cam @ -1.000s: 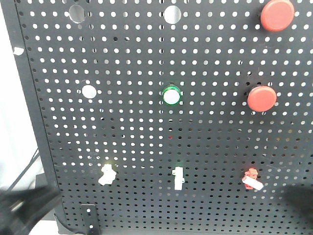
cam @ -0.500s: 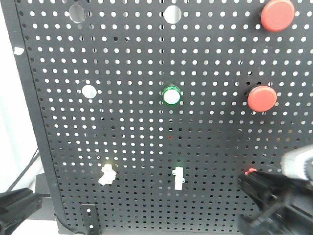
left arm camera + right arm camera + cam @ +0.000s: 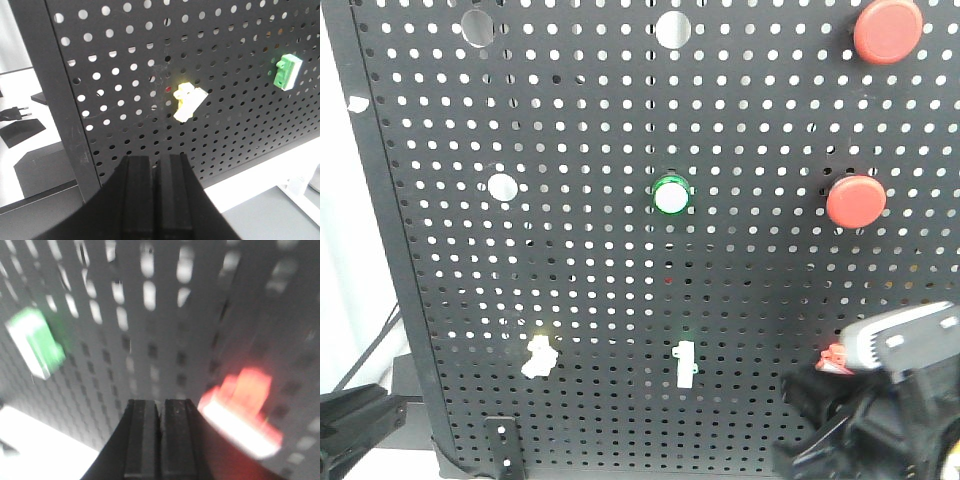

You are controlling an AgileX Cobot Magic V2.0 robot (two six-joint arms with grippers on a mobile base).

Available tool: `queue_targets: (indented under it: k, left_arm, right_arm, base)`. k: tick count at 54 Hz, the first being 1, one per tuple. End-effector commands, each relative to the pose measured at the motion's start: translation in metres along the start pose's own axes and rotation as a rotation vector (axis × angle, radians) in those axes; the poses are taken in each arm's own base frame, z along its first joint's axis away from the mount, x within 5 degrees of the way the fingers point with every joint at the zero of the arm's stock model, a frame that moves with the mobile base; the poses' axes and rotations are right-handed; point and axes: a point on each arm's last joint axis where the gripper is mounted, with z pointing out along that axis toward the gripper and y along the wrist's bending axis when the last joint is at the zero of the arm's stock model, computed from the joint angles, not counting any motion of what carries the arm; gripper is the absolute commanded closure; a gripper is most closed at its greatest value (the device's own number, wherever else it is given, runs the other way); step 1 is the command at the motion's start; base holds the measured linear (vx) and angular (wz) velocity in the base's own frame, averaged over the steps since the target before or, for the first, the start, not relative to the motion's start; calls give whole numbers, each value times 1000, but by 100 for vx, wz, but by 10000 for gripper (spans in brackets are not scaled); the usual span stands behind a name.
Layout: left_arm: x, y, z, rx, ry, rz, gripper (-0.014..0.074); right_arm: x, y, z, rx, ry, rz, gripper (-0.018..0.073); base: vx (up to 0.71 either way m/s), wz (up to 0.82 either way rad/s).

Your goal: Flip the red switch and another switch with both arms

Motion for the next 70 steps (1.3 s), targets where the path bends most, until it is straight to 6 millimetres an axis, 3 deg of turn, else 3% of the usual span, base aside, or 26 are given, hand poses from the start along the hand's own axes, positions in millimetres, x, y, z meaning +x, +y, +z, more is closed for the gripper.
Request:
queue_targets:
  k: [1,22,35,55,70]
  left_arm:
    - [-17,-2,-4,17,-110,-4,594]
    - [-17,-2,-4,16,-108,-4,594]
    - [-16,-2,-4,16,-106,-4,594]
    - [-17,-2,-4,17,-112,-4,594]
    - [-17,-2,-4,17,-111,-4,594]
  right_arm:
    - [-24,0,-6,6,-143,-7,566]
    - [-41,-2,-25,19,-299,-24,566]
    - [-37,-34,-27,150,-258,85,566]
    - [-39,-18,-28,91,-264,-1,566]
    - [-37,-18,-26,87,-235,10,566]
  base:
    - [0,0]
    - [0,0]
    - [0,0]
    - [0,0]
    - [0,0]
